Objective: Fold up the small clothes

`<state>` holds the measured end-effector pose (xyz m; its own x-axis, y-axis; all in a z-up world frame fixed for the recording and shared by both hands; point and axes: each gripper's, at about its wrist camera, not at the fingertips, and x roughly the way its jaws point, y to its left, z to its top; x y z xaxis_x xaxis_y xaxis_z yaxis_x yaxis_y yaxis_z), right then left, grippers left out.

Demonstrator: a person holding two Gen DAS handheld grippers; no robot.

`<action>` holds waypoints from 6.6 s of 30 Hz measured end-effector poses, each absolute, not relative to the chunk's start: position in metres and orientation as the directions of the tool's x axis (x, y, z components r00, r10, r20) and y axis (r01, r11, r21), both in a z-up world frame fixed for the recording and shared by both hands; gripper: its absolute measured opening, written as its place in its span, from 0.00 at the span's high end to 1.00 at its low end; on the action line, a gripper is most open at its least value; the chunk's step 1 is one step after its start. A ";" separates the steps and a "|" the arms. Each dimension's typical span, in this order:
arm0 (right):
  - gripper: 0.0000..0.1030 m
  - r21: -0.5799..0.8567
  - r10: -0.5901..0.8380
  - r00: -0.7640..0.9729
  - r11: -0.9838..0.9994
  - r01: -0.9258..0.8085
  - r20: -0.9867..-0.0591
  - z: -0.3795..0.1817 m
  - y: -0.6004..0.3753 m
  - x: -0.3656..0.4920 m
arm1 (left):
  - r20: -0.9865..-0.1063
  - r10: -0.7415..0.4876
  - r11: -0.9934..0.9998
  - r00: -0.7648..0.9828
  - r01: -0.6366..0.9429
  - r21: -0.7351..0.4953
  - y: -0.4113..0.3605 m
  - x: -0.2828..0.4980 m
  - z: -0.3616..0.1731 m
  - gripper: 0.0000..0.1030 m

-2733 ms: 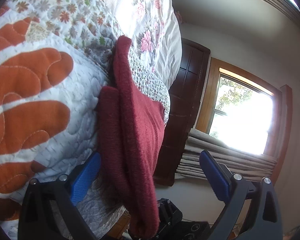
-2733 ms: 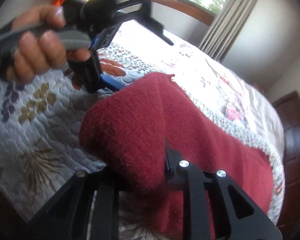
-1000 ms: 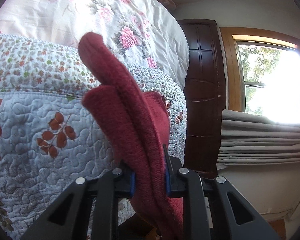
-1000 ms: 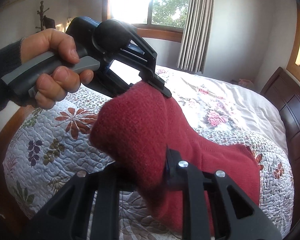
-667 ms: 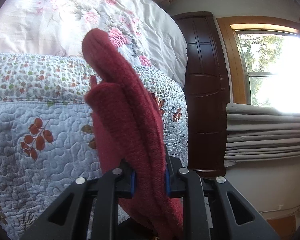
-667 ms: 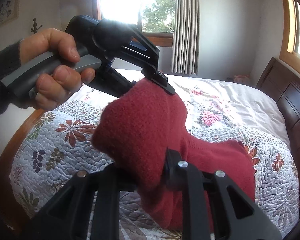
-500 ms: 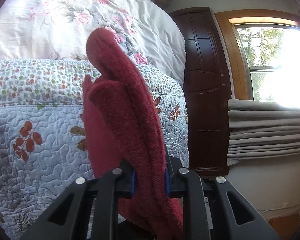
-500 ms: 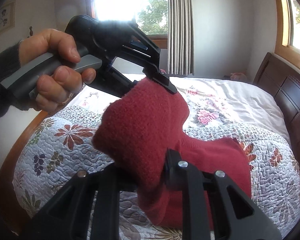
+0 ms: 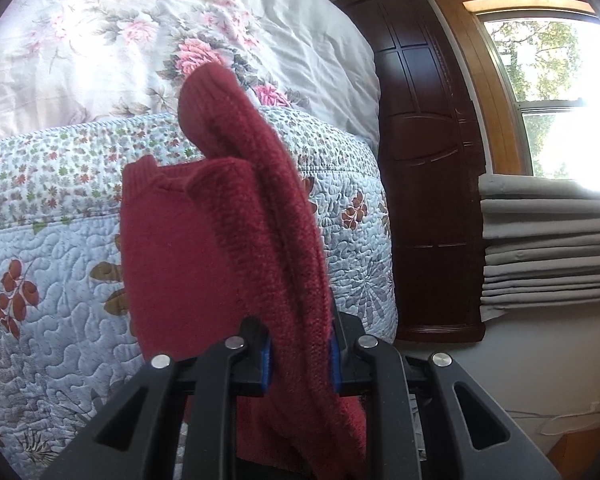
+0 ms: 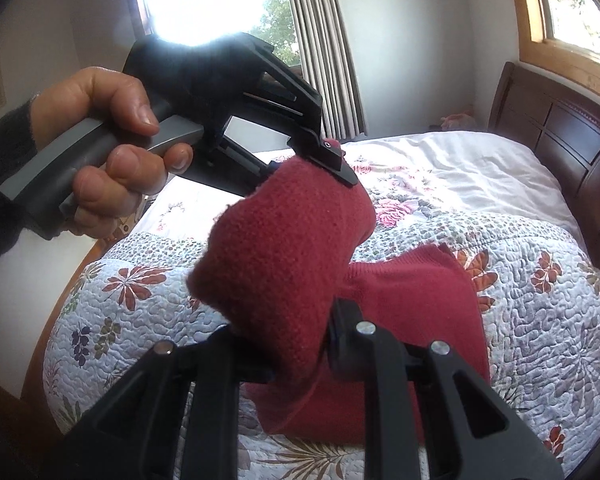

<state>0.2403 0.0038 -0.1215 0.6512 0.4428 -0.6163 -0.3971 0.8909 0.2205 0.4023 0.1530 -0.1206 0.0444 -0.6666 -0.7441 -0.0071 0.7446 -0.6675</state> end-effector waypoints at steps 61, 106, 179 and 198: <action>0.83 0.567 0.709 0.495 0.702 -0.431 -0.502 -0.149 -0.001 0.266 | -0.931 -0.353 0.930 0.094 -0.073 -0.360 0.140 0.396 -0.100 0.80; 0.84 0.781 0.829 -0.093 0.474 -0.407 -0.552 -0.258 -0.133 0.303 | -0.812 -0.551 0.834 0.192 0.093 -0.544 0.151 0.221 -0.158 0.15; 0.93 0.740 0.746 0.106 0.666 -0.093 -0.658 -0.316 -0.229 0.282 | -0.639 -0.759 0.643 0.123 -0.003 -0.765 0.137 0.230 -0.211 0.12; 0.51 0.772 0.786 0.175 0.616 -0.154 -0.593 -0.247 -0.208 0.306 | -0.664 -0.736 0.661 0.128 -0.076 -0.747 0.155 0.221 -0.234 0.09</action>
<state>0.3064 -0.2081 -0.2467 0.1748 0.7863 -0.5925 -0.1536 0.6162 0.7725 0.2211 0.1553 -0.2337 0.1281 -0.7365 -0.6642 -0.0759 0.6605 -0.7470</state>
